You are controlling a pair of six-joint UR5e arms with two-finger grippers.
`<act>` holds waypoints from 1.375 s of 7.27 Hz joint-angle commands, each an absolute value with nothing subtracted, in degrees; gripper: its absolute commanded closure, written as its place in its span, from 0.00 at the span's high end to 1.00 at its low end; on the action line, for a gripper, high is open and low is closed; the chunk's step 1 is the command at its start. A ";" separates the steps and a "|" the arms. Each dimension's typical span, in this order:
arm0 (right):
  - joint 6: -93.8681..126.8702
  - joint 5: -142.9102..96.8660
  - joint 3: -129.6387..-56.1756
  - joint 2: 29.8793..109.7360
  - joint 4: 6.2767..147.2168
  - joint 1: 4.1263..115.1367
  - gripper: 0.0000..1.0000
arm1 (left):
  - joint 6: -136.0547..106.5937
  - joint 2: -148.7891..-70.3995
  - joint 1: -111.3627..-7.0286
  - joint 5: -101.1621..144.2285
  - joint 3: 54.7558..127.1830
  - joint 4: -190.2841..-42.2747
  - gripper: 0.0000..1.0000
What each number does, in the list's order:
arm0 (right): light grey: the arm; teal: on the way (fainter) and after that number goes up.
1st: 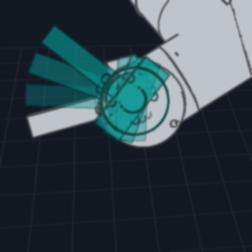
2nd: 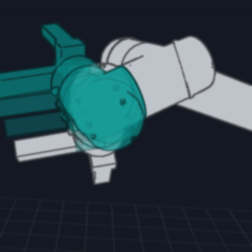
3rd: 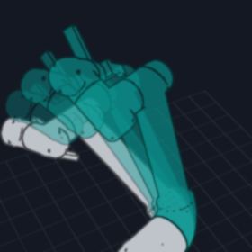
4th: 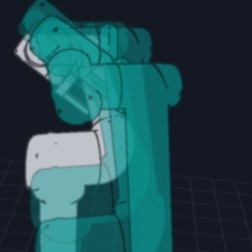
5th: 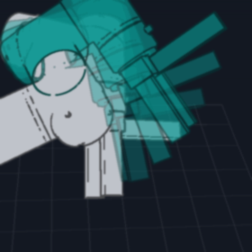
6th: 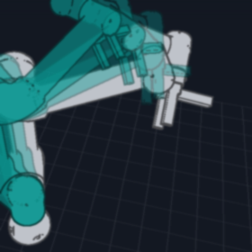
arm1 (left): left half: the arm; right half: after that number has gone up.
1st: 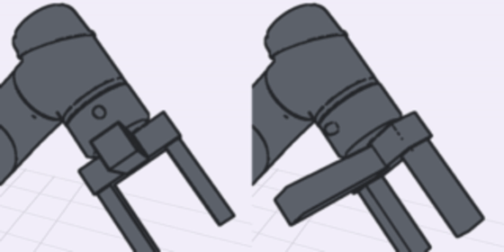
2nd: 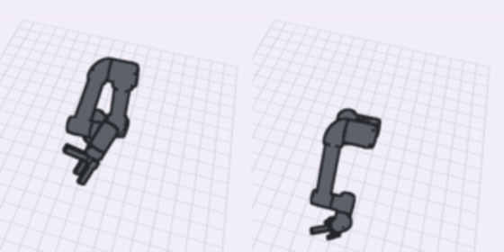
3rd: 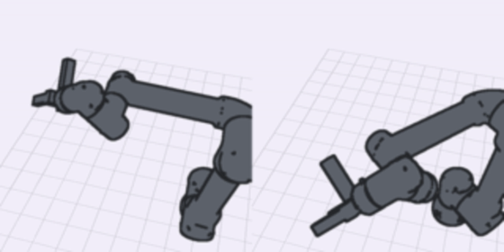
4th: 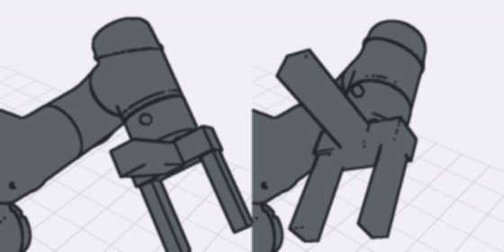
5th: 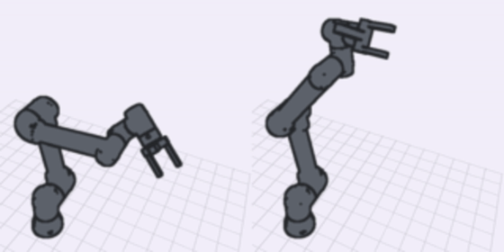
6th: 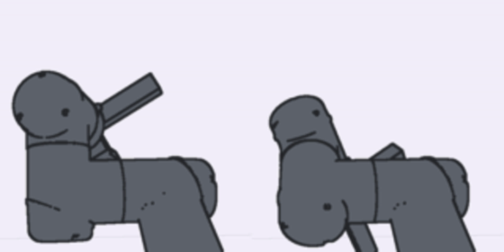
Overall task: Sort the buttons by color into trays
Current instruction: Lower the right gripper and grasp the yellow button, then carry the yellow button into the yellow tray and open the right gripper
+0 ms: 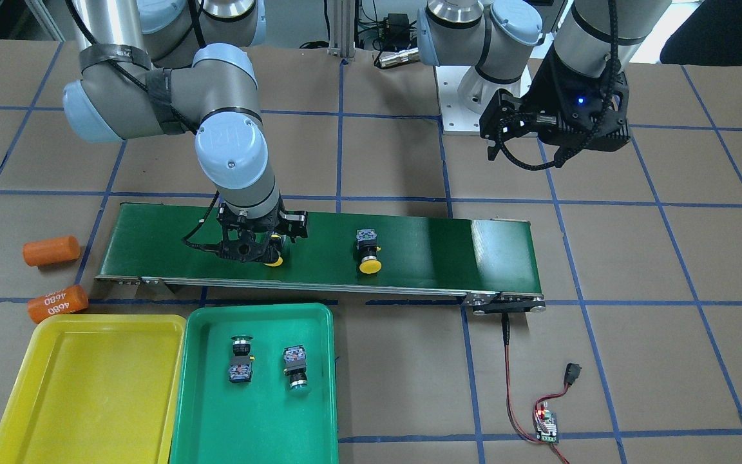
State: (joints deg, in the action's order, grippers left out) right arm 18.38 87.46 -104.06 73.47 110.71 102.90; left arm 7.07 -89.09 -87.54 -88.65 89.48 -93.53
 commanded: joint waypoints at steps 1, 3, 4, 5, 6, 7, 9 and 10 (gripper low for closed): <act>18.54 87.89 -104.06 73.04 110.13 102.57 0.07 | 6.95 -89.47 -86.92 -88.86 89.91 -93.34 1.00; 18.63 88.07 -103.54 73.82 109.95 102.22 0.00 | 3.35 -90.26 -86.92 -88.86 90.79 -89.68 1.00; 18.46 89.46 -103.01 74.87 110.13 101.61 0.00 | 3.34 -90.26 -86.92 -88.86 91.49 -88.87 1.00; 15.93 92.60 -101.35 75.32 110.65 100.56 0.00 | 3.43 -90.18 -87.01 -88.86 92.45 -88.94 1.00; 13.04 92.98 -97.86 75.15 110.48 96.98 0.00 | 3.78 -90.18 -87.01 -88.94 93.16 -88.86 1.00; 11.70 93.08 -95.39 74.45 110.57 92.33 0.00 | 3.95 -90.09 -87.01 -88.95 92.90 -88.77 1.00; -1.07 93.16 -93.35 69.90 113.88 84.15 0.00 | 3.96 -90.08 -87.01 -89.12 92.54 -88.68 1.00; -4.54 93.86 -92.90 66.83 116.69 80.98 0.00 | 3.96 -90.17 -87.01 -89.21 92.81 -88.68 1.00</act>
State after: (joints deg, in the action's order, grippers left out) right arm 1.37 93.28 -93.84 70.32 113.63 85.47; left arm 3.94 -90.01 -87.01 -89.08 92.54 -88.68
